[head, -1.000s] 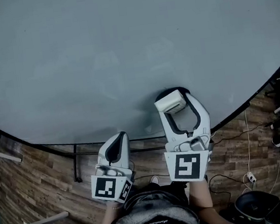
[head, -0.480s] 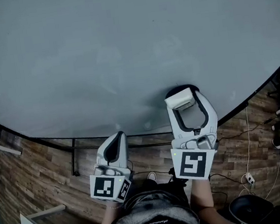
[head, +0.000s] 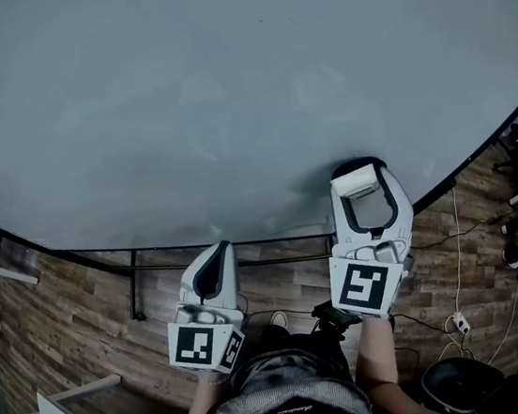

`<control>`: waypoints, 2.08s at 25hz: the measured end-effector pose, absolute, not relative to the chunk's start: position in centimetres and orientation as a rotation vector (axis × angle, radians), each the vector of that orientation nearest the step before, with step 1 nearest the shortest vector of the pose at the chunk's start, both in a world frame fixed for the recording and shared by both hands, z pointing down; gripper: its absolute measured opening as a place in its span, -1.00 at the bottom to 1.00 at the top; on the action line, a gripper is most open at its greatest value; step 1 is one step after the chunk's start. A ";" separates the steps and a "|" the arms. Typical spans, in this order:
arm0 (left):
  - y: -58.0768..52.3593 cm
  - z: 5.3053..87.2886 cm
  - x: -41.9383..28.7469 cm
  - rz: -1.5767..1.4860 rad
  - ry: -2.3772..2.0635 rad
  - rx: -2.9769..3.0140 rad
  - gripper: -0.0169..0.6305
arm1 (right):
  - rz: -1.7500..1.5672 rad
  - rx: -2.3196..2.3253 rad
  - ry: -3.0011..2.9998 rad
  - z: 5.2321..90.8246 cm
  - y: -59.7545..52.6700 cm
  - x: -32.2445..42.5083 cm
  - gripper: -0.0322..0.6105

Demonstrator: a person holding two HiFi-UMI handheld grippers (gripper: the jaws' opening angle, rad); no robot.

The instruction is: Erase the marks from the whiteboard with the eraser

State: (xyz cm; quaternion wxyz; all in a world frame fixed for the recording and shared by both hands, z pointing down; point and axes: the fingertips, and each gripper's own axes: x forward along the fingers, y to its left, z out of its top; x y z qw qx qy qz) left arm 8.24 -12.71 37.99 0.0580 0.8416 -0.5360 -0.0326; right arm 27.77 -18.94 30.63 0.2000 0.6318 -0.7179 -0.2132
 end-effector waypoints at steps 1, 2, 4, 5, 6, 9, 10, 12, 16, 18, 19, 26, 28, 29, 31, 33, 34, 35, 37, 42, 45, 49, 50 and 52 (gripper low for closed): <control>-12.7 38.1 8.1 -0.099 -1.621 2.549 -0.93 | -0.614 1.767 -1.980 30.8 -19.0 27.7 -0.08; -12.6 38.2 8.0 -0.099 -1.618 2.548 -0.94 | -0.629 1.772 -1.957 30.8 -19.0 27.5 -0.08; -12.6 38.2 7.7 -0.100 -1.607 2.551 -0.94 | -0.638 1.788 -1.934 30.9 -18.9 27.2 -0.09; -12.5 38.2 7.4 -0.103 -1.601 2.555 -0.94 | -0.629 1.796 -1.935 31.1 -18.8 27.0 -0.09; -12.5 38.1 6.9 -0.105 -1.595 2.561 -0.93 | -0.612 1.802 -1.941 31.2 -18.7 26.7 -0.09; -12.5 37.8 5.3 -0.110 -1.576 2.579 -0.93 | -0.552 1.809 -1.946 31.8 -18.5 25.4 -0.09; -12.5 37.8 4.7 -0.110 -1.568 2.585 -0.93 | -0.538 1.811 -1.943 32.0 -18.5 24.8 -0.09; -12.5 37.6 3.7 -0.108 -1.548 2.599 -0.93 | -0.520 1.819 -1.945 32.3 -18.4 23.5 -0.09; -13.1 37.2 1.3 -0.100 -1.511 2.633 -0.93 | -0.492 1.873 -1.910 32.6 -18.5 21.6 -0.10; -13.6 37.2 -0.2 -0.092 -1.502 2.643 -0.93 | -0.486 1.903 -1.870 32.6 -18.8 21.4 -0.10; -13.8 37.3 -1.0 -0.087 -1.505 2.643 -0.93 | -0.483 1.914 -1.843 32.6 -18.8 21.3 -0.10; -14.7 38.4 -5.1 -0.079 -1.450 2.644 -0.93 | -0.477 1.933 -1.647 32.7 -19.0 20.4 -0.10; -14.9 38.8 -5.7 -0.078 -1.426 2.641 -0.93 | -0.463 1.941 -1.637 32.7 -19.1 20.5 -0.10; -14.9 39.0 -5.9 -0.077 -1.414 2.639 -0.93 | -0.457 1.941 -1.636 32.8 -19.1 20.5 -0.10; -15.0 39.2 -6.4 -0.074 -1.392 2.642 -0.93 | -0.446 1.926 -1.652 32.9 -19.1 19.9 -0.09; -15.3 39.3 -6.9 -0.070 -1.371 2.651 -0.94 | -0.434 1.883 -1.707 33.3 -19.4 18.3 -0.09; -15.4 39.3 -7.1 -0.069 -1.362 2.655 -0.93 | -0.428 1.852 -1.741 33.6 -19.5 17.1 -0.09; -15.4 39.3 -7.2 -0.069 -1.354 2.657 -0.93 | -0.423 1.821 -1.770 34.0 -19.6 16.0 -0.09; -15.2 39.4 -7.5 -0.072 -1.346 2.660 -0.93 | -0.425 1.774 -1.791 34.6 -19.4 14.1 -0.09; -14.4 39.4 -8.7 -0.074 -1.349 2.658 -0.93 | -0.427 1.748 -1.798 34.9 -18.9 11.9 -0.09; -14.2 39.4 -9.9 -0.078 -1.360 2.651 -0.94 | -0.431 1.737 -1.817 34.8 -18.6 10.4 -0.09; -14.2 39.2 -11.8 -0.085 -1.372 2.651 -0.93 | -0.445 1.708 -1.862 34.9 -18.6 7.0 -0.08; -14.2 39.2 -12.1 -0.085 -1.373 2.650 -0.93 | -0.444 1.697 -1.881 35.0 -18.6 6.2 -0.08; -14.1 39.2 -12.4 -0.084 -1.375 2.649 -0.93 | -0.437 1.680 -1.925 35.1 -18.5 5.0 -0.08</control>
